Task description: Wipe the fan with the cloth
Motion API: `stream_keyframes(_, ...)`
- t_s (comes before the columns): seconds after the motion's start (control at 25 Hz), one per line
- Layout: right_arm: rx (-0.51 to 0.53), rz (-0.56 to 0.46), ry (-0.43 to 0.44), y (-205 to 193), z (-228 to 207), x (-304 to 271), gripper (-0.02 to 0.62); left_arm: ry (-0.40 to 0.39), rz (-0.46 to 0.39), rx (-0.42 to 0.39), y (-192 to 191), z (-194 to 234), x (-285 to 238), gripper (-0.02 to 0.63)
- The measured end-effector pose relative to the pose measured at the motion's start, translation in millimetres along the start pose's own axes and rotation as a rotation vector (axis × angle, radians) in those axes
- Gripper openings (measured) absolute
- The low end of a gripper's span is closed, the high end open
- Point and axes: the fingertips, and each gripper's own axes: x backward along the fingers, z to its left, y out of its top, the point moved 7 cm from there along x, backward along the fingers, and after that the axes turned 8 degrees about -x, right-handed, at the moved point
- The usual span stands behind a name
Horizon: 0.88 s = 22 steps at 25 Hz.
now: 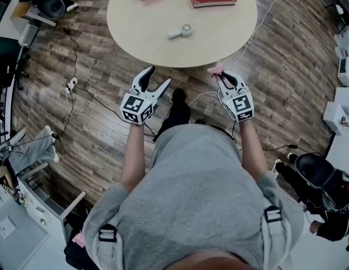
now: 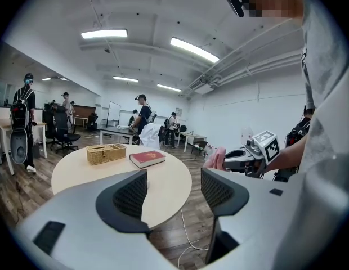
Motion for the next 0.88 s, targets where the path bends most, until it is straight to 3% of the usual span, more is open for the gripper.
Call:
stream_keyframes(0.4,0.112,0.067,0.048,25.7,2.8,-77.9,0.04,-0.035,-0.004,0.032,-6.9,70.3,-29.4,0.301)
stream_keyframes(0.88,0.052,0.07,-0.065,38.2,-17.0,-127.5,0.04,-0.163,0.019,-0.005,2.4,133.8,-79.6,0.301)
